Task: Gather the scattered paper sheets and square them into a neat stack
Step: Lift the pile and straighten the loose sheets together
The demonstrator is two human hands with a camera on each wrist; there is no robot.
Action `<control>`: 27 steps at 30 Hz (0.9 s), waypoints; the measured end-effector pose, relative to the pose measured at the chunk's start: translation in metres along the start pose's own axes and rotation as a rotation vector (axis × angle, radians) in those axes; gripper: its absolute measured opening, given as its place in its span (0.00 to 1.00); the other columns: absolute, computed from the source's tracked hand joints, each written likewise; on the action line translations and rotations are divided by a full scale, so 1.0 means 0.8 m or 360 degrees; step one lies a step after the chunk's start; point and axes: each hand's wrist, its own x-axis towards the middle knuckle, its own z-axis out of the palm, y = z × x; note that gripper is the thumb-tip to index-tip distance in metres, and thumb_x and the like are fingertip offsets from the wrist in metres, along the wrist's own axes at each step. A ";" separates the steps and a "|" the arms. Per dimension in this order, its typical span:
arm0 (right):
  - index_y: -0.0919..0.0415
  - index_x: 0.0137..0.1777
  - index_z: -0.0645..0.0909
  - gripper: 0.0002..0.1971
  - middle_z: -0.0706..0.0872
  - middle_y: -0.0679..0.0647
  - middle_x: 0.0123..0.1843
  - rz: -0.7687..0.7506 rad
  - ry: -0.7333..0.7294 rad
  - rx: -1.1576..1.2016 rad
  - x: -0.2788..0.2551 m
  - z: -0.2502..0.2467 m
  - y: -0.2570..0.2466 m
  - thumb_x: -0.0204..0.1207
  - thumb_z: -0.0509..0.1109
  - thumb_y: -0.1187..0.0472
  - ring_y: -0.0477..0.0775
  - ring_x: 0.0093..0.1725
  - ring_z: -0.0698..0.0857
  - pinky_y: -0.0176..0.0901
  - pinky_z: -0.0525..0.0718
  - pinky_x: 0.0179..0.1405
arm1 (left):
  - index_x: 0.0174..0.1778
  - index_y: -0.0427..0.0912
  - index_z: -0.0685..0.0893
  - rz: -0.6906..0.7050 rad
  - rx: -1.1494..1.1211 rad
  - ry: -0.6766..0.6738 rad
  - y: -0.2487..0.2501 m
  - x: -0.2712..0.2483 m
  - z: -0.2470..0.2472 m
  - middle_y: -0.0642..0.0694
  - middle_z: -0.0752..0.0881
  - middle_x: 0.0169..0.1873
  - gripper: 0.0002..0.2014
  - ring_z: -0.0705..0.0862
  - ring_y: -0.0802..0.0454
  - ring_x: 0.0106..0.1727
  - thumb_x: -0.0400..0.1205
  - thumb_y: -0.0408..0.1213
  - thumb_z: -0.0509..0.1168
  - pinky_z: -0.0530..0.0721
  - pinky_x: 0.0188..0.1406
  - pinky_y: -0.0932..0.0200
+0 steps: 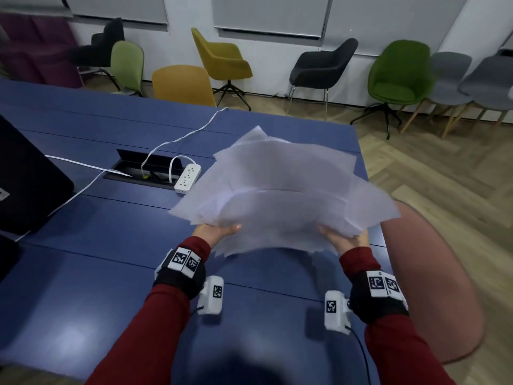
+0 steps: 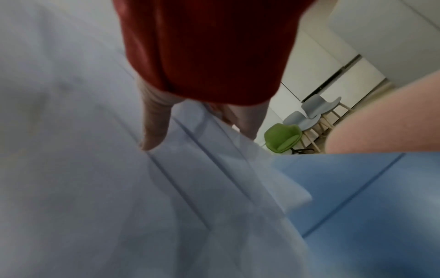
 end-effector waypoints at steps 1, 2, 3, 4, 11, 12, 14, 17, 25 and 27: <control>0.57 0.42 0.82 0.18 0.89 0.48 0.39 0.0012 -0.0020 -0.0005 -0.001 0.001 0.006 0.60 0.78 0.79 0.32 0.31 0.87 0.38 0.87 0.48 | 0.71 0.31 0.74 -0.0041 0.0091 -0.0021 -0.002 0.000 -0.001 0.36 0.77 0.71 0.40 0.77 0.43 0.70 0.70 0.55 0.72 0.73 0.68 0.57; 0.61 0.47 0.82 0.18 0.89 0.51 0.42 0.0029 -0.0018 0.0002 -0.001 0.001 0.011 0.60 0.78 0.78 0.33 0.33 0.87 0.32 0.88 0.43 | 0.72 0.32 0.74 -0.0044 0.0130 -0.0032 -0.002 0.000 -0.001 0.36 0.76 0.72 0.41 0.76 0.42 0.72 0.70 0.57 0.72 0.72 0.69 0.57; 0.67 0.54 0.82 0.21 0.88 0.57 0.48 0.0053 -0.0003 0.0035 0.000 0.002 0.012 0.61 0.78 0.77 0.38 0.39 0.88 0.30 0.87 0.41 | 0.71 0.32 0.75 -0.0036 0.0109 -0.0036 -0.002 0.001 -0.001 0.36 0.77 0.72 0.41 0.77 0.43 0.72 0.69 0.56 0.74 0.73 0.69 0.57; 0.70 0.59 0.79 0.25 0.86 0.60 0.53 0.0085 0.0019 0.0045 0.002 0.003 0.013 0.61 0.79 0.76 0.46 0.46 0.87 0.32 0.87 0.43 | 0.70 0.32 0.76 -0.0017 0.0071 -0.0026 -0.001 0.004 -0.001 0.37 0.79 0.70 0.40 0.78 0.43 0.70 0.68 0.54 0.76 0.74 0.66 0.58; 0.62 0.50 0.83 0.20 0.87 0.50 0.44 0.0021 -0.0168 -0.0146 0.017 -0.007 0.001 0.59 0.81 0.74 0.32 0.35 0.88 0.23 0.84 0.37 | 0.66 0.34 0.79 0.0123 0.0091 -0.0108 0.022 0.016 -0.022 0.50 0.81 0.58 0.32 0.78 0.54 0.56 0.67 0.41 0.79 0.72 0.57 0.64; 0.63 0.50 0.83 0.19 0.87 0.50 0.43 -0.0005 -0.0208 -0.0180 0.019 -0.007 -0.001 0.60 0.80 0.75 0.31 0.34 0.87 0.20 0.83 0.35 | 0.65 0.35 0.80 0.0128 0.0128 -0.0152 0.025 0.017 -0.023 0.49 0.82 0.58 0.34 0.79 0.54 0.58 0.65 0.43 0.80 0.73 0.58 0.64; 0.66 0.53 0.83 0.20 0.87 0.53 0.45 -0.0033 -0.0274 -0.0225 0.022 -0.004 -0.007 0.60 0.80 0.75 0.36 0.36 0.87 0.20 0.83 0.36 | 0.64 0.36 0.80 0.0136 0.0185 -0.0230 0.033 0.017 -0.024 0.49 0.83 0.58 0.32 0.80 0.54 0.58 0.65 0.40 0.80 0.73 0.56 0.65; 0.55 0.45 0.83 0.19 0.86 0.48 0.44 -0.0053 -0.0333 -0.0291 0.024 0.003 -0.009 0.59 0.81 0.75 0.30 0.34 0.86 0.22 0.84 0.37 | 0.65 0.35 0.79 0.0187 0.0273 -0.0230 0.045 0.015 -0.025 0.51 0.79 0.54 0.26 0.75 0.58 0.54 0.72 0.36 0.75 0.70 0.48 0.73; 0.58 0.49 0.82 0.21 0.86 0.51 0.42 -0.0087 -0.0308 -0.0455 0.026 0.019 -0.020 0.57 0.84 0.68 0.46 0.41 0.85 0.38 0.83 0.45 | 0.61 0.42 0.84 0.0185 0.0263 -0.0209 0.058 0.019 -0.016 0.45 0.84 0.64 0.42 0.83 0.50 0.62 0.49 0.53 0.83 0.77 0.69 0.57; 0.60 0.47 0.82 0.18 0.85 0.48 0.38 -0.0111 -0.0256 -0.0428 0.028 0.019 -0.021 0.58 0.83 0.69 0.37 0.34 0.86 0.25 0.83 0.35 | 0.62 0.35 0.82 0.0142 0.0266 -0.0147 0.060 0.019 -0.017 0.46 0.85 0.59 0.35 0.82 0.52 0.55 0.60 0.44 0.83 0.77 0.59 0.62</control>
